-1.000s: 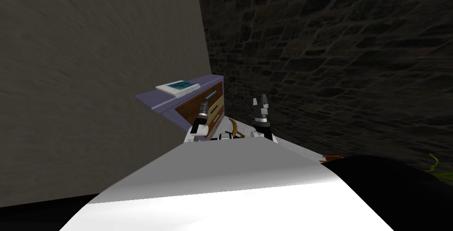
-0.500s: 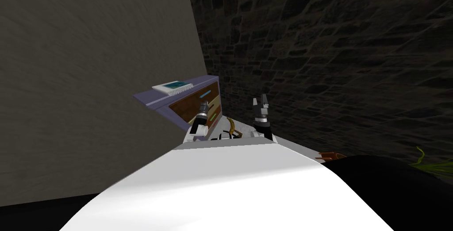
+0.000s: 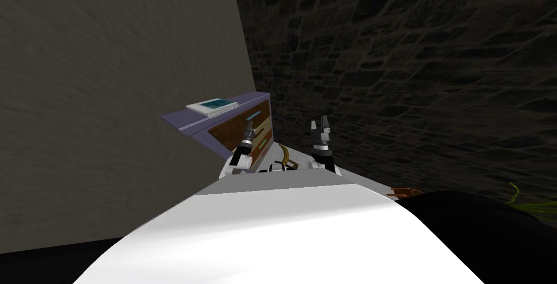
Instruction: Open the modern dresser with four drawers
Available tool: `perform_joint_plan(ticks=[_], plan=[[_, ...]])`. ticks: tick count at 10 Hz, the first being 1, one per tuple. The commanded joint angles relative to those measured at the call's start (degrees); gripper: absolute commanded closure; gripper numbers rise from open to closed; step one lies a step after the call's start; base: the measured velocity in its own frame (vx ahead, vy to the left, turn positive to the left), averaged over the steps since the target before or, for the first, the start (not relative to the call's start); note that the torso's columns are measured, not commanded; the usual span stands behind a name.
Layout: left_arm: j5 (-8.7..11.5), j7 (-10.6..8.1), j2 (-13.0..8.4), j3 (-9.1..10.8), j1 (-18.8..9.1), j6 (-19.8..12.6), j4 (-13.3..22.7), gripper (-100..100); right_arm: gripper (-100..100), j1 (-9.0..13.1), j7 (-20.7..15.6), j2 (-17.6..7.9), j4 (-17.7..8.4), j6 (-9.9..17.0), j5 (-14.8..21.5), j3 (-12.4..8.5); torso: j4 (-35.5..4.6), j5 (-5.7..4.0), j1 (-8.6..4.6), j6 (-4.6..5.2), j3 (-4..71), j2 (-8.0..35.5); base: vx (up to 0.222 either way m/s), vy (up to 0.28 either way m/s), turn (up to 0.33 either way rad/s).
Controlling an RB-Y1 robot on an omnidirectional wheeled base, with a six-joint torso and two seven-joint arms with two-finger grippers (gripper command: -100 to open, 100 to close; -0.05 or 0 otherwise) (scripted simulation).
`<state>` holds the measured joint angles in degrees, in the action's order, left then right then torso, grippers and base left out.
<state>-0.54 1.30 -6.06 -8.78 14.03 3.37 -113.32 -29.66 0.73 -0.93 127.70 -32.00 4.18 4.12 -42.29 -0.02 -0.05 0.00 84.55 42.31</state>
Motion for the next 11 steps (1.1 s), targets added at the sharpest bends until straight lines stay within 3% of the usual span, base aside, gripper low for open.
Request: perform_joint_plan(ticks=[1, 3, 10, 11], plan=[[0.11, -0.12, -2.75, 0.21, -0.17, -0.45, 0.32, -100, 0, 0.00, 0.00, 0.00, 0.00, 0.00, 0.00, 0.00, 0.01, 0.02, 0.05, 0.00, 0.02, -0.03, 0.029, 0.049, 0.005], [0.39, -0.39, -2.42, 0.56, -0.20, -1.49, -0.62, -100, 0, -0.01, 0.00, -0.01, 0.00, 0.00, 0.00, -0.01, 0.05, 0.08, 0.30, -0.01, 0.12, -0.20, 0.096, 0.128, 0.009], [0.55, -0.55, 6.65, 0.71, -0.13, -2.08, -1.86, -100, 0, 0.00, 0.00, 0.00, 0.00, 0.00, 0.00, 0.00, 0.01, 0.02, 0.05, 0.00, 0.02, -0.03, 0.023, 0.034, 0.000], [0.52, -0.51, 5.93, 0.68, -0.12, -2.14, -1.88, -100, 0, 0.00, 0.00, 0.00, 0.00, 0.00, 0.00, 0.00, 0.03, 0.03, 0.09, 0.00, 0.05, -0.07, 0.000, 0.000, 0.000]])
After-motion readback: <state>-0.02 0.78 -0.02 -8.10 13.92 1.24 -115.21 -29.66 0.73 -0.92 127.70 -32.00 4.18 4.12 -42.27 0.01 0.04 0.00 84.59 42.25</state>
